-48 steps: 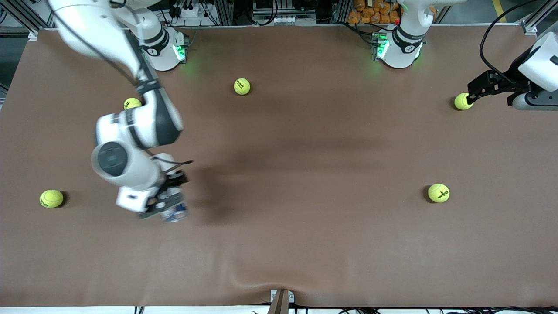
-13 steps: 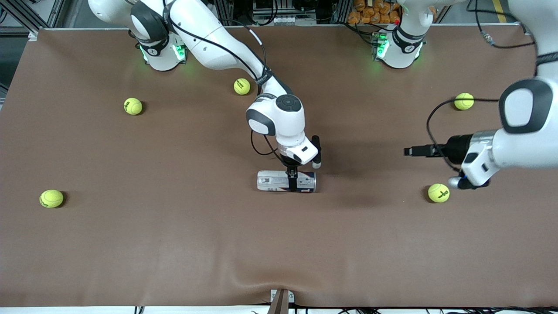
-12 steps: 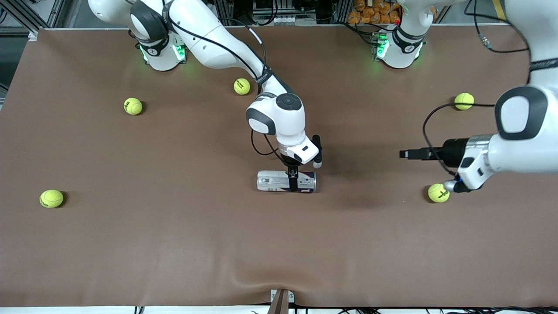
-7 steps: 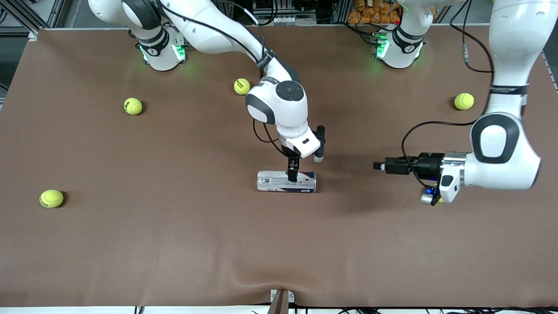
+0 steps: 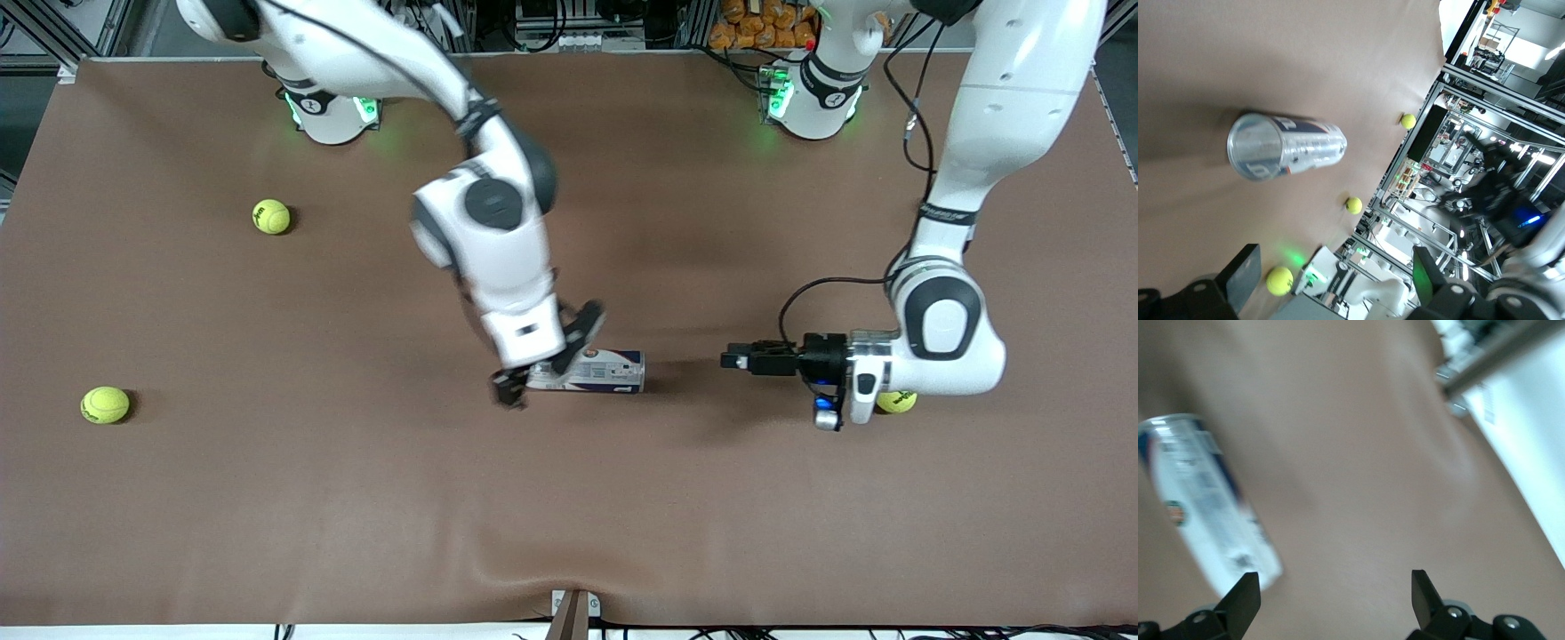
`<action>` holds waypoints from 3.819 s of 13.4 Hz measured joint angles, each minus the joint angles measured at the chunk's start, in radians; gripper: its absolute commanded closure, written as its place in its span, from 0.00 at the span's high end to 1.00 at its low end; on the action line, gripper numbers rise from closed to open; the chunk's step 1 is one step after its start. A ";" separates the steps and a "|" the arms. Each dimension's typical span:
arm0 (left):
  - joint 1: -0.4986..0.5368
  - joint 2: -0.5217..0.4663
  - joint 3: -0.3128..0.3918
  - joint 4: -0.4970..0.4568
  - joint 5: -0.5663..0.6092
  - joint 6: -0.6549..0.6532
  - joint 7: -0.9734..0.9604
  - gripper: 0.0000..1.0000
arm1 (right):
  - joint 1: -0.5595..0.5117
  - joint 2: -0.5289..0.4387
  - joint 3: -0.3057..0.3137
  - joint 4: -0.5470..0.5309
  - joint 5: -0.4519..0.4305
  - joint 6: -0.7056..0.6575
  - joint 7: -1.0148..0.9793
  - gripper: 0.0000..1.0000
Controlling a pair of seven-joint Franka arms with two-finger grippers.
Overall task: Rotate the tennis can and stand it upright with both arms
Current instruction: 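Lower the can onto the table while the left gripper reaches its lid end, then grasp the can's lid end with the left gripper while the right gripper withdraws, then lift and rotate the can upright with the left gripper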
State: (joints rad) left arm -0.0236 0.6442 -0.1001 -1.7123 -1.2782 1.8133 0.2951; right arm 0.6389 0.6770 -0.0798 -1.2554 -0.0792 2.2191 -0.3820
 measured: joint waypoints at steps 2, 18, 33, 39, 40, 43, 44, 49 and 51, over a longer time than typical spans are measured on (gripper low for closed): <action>-0.027 0.025 -0.001 0.001 -0.062 0.042 0.087 0.97 | -0.090 -0.038 -0.001 -0.022 0.047 -0.008 0.000 1.00; -0.149 0.207 -0.001 0.034 -0.305 0.149 0.400 0.60 | -0.504 -0.481 -0.003 -0.338 0.097 -0.456 0.205 1.00; -0.281 0.238 0.000 0.214 -0.332 0.291 0.305 0.00 | -0.629 -0.672 -0.026 -0.283 0.097 -0.802 0.345 1.00; -0.339 0.132 0.003 0.277 -0.055 0.434 -0.035 0.00 | -0.650 -0.702 -0.034 -0.283 0.097 -0.827 0.398 1.00; -0.343 0.109 0.003 0.277 0.040 0.451 -0.106 0.00 | -0.652 -0.702 -0.034 -0.282 0.099 -0.833 0.407 1.00; -0.377 0.041 0.002 0.280 0.383 0.484 -0.387 0.00 | -0.656 -0.702 -0.034 -0.262 0.102 -0.879 0.410 1.00; -0.394 0.017 0.000 0.284 0.500 0.486 -0.469 0.00 | -0.656 -0.702 -0.032 -0.251 0.102 -0.881 0.410 1.00; -0.509 -0.081 -0.003 0.292 1.000 0.485 -0.805 0.00 | -0.656 -0.702 -0.026 -0.227 0.104 -0.879 0.410 1.00; -0.568 -0.083 -0.002 0.308 1.103 0.485 -0.886 0.00 | -0.656 -0.702 -0.025 -0.227 0.105 -0.868 0.410 1.00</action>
State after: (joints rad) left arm -0.5916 0.5611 -0.1025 -1.4040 -0.1749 2.2980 -0.5904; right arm -0.0172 -0.0249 -0.1053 -1.4826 0.0260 1.3510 0.0281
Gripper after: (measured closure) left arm 0.956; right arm 0.000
